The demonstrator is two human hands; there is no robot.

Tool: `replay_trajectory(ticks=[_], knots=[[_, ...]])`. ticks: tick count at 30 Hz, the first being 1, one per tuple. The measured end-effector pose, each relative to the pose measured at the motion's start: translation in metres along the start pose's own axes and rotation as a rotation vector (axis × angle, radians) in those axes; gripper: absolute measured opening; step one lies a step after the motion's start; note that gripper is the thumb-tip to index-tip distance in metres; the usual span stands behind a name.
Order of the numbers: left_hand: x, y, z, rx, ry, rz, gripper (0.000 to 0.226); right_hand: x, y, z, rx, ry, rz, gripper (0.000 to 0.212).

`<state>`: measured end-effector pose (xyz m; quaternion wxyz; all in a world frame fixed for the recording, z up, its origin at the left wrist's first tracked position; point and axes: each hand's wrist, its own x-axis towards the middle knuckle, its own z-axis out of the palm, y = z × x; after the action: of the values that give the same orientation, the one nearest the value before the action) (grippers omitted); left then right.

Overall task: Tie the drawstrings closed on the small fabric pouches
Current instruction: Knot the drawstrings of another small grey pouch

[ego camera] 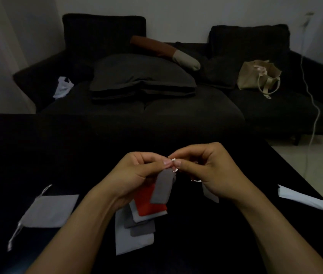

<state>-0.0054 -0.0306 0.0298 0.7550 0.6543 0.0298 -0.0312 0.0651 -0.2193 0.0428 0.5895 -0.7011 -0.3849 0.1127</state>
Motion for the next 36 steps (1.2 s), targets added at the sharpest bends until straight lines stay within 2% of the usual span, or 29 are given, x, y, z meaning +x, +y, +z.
replay_trajectory(ticks=[3, 7, 12, 15, 18, 21, 24, 26, 28, 30, 32, 36], knots=[[0.0, 0.0, 0.0, 0.054, 0.028, 0.008, 0.022, 0.001, -0.001, 0.0, -0.143, 0.033, -0.007, 0.008], [0.001, 0.0, 0.009, -0.094, 0.049, 0.039, 0.02, 0.002, -0.001, 0.004, 0.016, 0.041, 0.071, 0.009], [0.002, -0.005, 0.016, -0.258, 0.064, -0.007, 0.013, 0.002, -0.003, 0.002, 0.014, 0.016, 0.126, 0.01], [0.004, -0.005, 0.016, -0.315, 0.066, -0.009, 0.011, 0.001, -0.004, 0.003, 0.054, 0.059, 0.109, 0.01], [0.006, -0.006, 0.015, -0.361, 0.124, 0.007, 0.026, 0.0, -0.006, 0.0, 0.115, 0.128, 0.115, 0.014], [0.006, -0.005, 0.015, -0.304, 0.168, 0.025, 0.036, -0.002, -0.014, -0.012, -0.035, 0.076, 0.17, 0.018], [0.005, -0.003, 0.013, -0.162, 0.206, 0.06, 0.039, -0.002, -0.023, -0.02, -0.47, -0.015, 0.168, 0.014], [0.005, -0.004, 0.014, -0.024, 0.22, 0.088, 0.034, -0.002, -0.028, -0.016, -0.66, -0.058, 0.065, 0.01], [0.005, -0.005, 0.015, 0.083, 0.223, 0.124, 0.025, -0.001, -0.031, -0.008, -0.736, -0.094, -0.077, 0.011], [0.004, -0.005, 0.016, 0.185, 0.183, 0.135, 0.023, 0.002, -0.031, -0.002, -0.773, -0.108, -0.169, 0.012], [0.002, -0.005, 0.017, 0.256, 0.105, 0.14, 0.027, 0.003, -0.027, 0.001, -0.745, -0.075, -0.183, 0.013], [-0.002, 0.0, 0.014, 0.212, 0.021, 0.177, 0.03, 0.0, -0.019, -0.002, -0.358, 0.073, -0.013, 0.014]])
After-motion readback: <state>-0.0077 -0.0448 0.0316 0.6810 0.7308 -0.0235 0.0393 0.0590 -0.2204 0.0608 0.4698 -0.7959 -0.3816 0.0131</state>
